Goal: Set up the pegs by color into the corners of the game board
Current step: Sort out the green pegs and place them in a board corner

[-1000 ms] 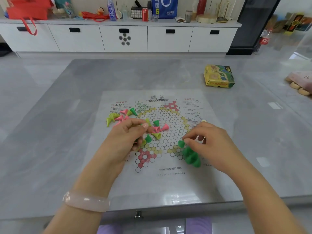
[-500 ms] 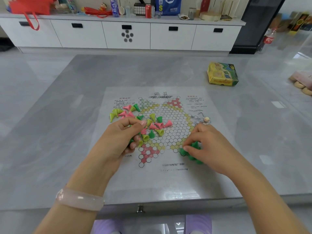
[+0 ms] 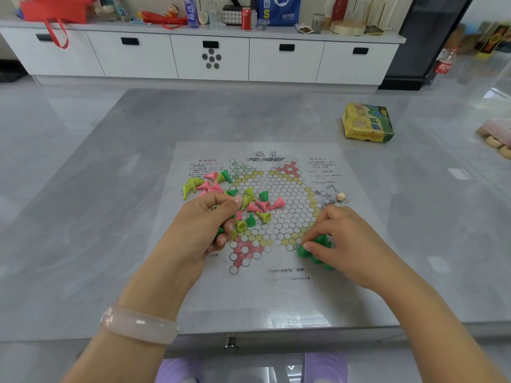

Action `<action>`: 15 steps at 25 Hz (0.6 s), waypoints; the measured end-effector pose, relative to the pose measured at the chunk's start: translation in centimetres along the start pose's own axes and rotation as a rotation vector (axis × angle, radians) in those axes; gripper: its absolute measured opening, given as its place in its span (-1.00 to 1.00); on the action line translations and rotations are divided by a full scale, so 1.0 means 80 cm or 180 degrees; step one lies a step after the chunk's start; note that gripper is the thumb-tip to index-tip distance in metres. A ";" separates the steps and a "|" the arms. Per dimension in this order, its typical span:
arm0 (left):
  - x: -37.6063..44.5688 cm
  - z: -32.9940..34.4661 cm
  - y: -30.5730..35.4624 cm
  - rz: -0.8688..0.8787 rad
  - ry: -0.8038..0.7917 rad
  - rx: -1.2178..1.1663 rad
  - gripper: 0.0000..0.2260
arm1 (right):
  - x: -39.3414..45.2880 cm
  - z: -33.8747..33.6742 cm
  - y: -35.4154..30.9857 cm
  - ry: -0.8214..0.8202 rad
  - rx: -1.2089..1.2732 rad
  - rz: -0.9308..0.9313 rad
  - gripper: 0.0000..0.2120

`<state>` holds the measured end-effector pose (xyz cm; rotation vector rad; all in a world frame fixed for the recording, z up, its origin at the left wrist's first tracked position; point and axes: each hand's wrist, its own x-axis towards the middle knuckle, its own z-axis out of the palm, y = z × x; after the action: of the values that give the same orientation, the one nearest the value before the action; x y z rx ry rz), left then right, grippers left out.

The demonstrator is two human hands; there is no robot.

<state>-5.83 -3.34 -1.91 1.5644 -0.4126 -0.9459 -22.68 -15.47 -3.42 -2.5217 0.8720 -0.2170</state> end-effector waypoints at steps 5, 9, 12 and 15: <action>-0.002 0.002 0.002 -0.0038 -0.0100 0.0055 -0.83 | -0.001 -0.001 0.000 -0.0042 -0.0059 -0.0021 -0.87; -0.004 0.003 0.002 -0.0081 -0.0154 0.0149 -0.82 | -0.002 -0.005 0.003 -0.0048 -0.0070 -0.0094 -0.83; -0.006 0.007 0.000 -0.0095 -0.0214 0.0211 -0.82 | 0.000 -0.010 0.002 0.0395 0.0149 -0.0063 -0.86; -0.009 0.016 -0.003 -0.0190 -0.0386 0.0165 -0.80 | 0.000 -0.012 -0.014 0.0778 0.0579 -0.0335 -0.91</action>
<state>-7.33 -3.63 -1.88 1.5785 -0.4811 -1.0875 -22.39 -15.07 -2.05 -2.4042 0.7710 -0.6209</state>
